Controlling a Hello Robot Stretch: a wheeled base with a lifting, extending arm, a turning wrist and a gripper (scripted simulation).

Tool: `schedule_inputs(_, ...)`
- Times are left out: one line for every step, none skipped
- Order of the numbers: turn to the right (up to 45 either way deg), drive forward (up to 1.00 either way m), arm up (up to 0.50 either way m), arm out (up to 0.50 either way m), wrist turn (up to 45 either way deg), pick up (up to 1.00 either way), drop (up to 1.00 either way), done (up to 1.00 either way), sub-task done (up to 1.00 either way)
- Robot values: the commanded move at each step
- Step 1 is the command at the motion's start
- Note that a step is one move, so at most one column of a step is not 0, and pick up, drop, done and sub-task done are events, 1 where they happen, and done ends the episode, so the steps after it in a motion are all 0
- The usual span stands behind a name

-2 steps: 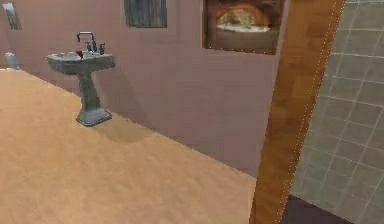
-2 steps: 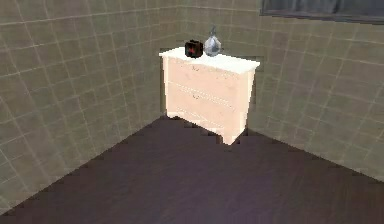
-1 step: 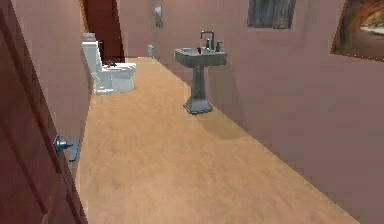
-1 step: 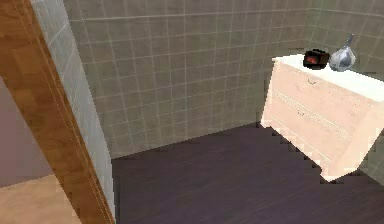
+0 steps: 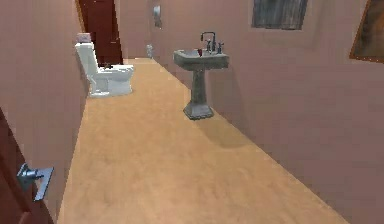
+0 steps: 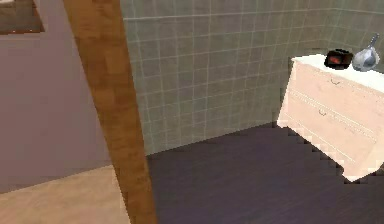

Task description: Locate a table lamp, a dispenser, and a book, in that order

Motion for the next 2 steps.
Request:
schedule_inputs(45.0, 0.00, 0.00, 0.00, 0.0, 0.00, 0.00, 0.00, 0.00)
schedule_inputs(30.0, 0.00, 0.00, 0.00, 0.0, 0.00, 0.00, 0.00, 0.00)
